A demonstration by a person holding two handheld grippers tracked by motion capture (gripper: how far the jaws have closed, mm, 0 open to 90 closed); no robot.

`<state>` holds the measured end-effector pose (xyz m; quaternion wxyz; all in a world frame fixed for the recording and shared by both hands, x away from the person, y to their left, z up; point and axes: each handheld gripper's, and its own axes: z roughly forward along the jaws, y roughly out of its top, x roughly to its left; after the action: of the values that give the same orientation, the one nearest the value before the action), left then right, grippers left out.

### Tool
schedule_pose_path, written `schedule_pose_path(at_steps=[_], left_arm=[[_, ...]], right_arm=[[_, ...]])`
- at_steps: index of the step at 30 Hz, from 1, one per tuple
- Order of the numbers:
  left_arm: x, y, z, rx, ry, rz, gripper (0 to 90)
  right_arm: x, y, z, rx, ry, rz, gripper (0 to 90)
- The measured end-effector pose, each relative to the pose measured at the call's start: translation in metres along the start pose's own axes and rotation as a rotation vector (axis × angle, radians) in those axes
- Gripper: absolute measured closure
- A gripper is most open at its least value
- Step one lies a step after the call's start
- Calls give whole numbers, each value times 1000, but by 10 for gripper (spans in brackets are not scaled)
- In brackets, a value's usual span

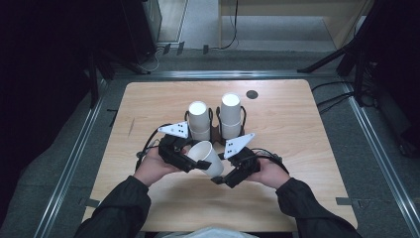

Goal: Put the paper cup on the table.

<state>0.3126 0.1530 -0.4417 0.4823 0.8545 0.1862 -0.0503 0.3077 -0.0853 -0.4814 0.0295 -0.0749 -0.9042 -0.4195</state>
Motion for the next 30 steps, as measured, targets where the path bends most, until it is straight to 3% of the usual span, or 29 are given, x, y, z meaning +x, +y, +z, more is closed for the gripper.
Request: schedule_pose_path(at_steps=[6, 19, 30], left_arm=[[1, 1, -1, 27, 9, 8, 208], [8, 0, -5, 78, 48, 20, 207], [19, -4, -12, 93, 73, 0, 206]], right_arm=[[3, -7, 1, 49, -24, -5, 210], [-3, -21, -11, 82, -81, 3, 211], [-10, -30, -25, 58, -115, 40, 211]])
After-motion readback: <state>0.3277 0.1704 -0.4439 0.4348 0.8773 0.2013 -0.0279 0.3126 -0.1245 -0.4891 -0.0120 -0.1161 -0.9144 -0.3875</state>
